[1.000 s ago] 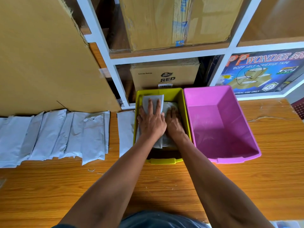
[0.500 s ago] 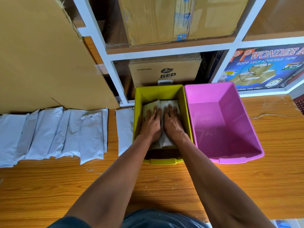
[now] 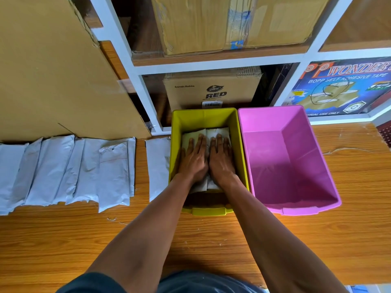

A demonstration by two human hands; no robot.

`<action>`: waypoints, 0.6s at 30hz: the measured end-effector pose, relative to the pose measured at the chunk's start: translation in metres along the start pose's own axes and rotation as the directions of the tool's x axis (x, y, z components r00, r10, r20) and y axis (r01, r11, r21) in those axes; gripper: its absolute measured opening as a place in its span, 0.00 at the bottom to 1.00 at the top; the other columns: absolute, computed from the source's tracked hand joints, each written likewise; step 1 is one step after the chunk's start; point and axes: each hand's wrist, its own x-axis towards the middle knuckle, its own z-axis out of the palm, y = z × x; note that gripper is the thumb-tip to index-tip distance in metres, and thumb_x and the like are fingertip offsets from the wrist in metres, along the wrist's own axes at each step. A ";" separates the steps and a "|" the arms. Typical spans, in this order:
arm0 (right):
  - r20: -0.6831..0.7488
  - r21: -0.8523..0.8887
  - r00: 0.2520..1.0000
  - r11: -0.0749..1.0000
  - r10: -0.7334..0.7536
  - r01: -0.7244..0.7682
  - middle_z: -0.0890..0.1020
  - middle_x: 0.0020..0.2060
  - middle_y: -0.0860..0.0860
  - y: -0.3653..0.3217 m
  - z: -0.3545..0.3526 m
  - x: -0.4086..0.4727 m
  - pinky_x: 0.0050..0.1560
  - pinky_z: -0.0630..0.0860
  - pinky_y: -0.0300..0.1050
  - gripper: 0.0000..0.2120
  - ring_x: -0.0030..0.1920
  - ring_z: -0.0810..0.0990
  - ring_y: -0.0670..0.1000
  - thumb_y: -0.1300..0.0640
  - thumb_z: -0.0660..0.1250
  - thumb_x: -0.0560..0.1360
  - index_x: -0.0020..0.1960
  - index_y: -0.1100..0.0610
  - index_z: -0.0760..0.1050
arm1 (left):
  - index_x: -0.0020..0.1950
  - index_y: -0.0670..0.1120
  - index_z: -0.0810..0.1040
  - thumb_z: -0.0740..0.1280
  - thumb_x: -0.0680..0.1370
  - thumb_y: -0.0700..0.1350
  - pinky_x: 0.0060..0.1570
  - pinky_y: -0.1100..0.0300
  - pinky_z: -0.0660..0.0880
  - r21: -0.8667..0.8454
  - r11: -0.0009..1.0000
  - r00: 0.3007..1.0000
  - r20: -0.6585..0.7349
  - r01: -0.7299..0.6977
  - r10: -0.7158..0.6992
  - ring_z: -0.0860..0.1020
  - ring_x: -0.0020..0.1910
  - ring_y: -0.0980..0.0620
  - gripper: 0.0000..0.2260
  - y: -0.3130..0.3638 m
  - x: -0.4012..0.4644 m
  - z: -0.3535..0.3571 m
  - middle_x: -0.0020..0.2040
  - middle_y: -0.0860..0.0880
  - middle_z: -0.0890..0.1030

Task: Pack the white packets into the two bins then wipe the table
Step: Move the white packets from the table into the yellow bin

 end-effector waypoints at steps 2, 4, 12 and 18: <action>-0.100 0.047 0.994 0.998 -0.042 0.047 0.38 0.84 0.62 0.001 0.003 0.001 0.83 0.35 0.58 0.31 0.84 0.36 0.62 0.61 0.51 0.88 0.84 0.62 0.36 | 0.87 0.46 0.41 0.51 0.89 0.52 0.81 0.43 0.36 -0.025 1.000 0.996 -0.088 -0.016 0.014 0.40 0.85 0.42 0.30 -0.002 -0.004 0.004 0.87 0.47 0.41; -0.144 0.062 0.988 0.995 -0.063 0.072 0.40 0.84 0.62 0.003 0.004 0.004 0.83 0.36 0.59 0.30 0.84 0.38 0.62 0.61 0.50 0.88 0.84 0.62 0.38 | 0.87 0.46 0.44 0.49 0.89 0.54 0.79 0.46 0.33 -0.037 0.999 0.990 -0.141 -0.026 0.020 0.41 0.85 0.40 0.29 -0.005 -0.004 0.012 0.87 0.47 0.43; -0.120 -0.022 0.992 0.999 -0.048 0.046 0.36 0.84 0.58 0.008 0.018 0.009 0.82 0.33 0.59 0.31 0.83 0.34 0.63 0.59 0.49 0.88 0.85 0.60 0.36 | 0.85 0.43 0.51 0.49 0.84 0.56 0.80 0.32 0.48 0.091 0.984 0.953 -0.248 -0.153 0.171 0.46 0.84 0.35 0.32 -0.012 0.002 0.026 0.85 0.38 0.58; -0.184 -0.033 0.980 0.997 -0.070 0.065 0.39 0.84 0.58 0.009 0.025 0.008 0.83 0.36 0.59 0.31 0.83 0.35 0.62 0.59 0.50 0.87 0.85 0.60 0.39 | 0.86 0.46 0.42 0.50 0.85 0.57 0.81 0.33 0.42 0.224 0.969 0.971 -0.186 -0.105 0.148 0.43 0.84 0.31 0.34 -0.023 0.014 0.044 0.87 0.40 0.46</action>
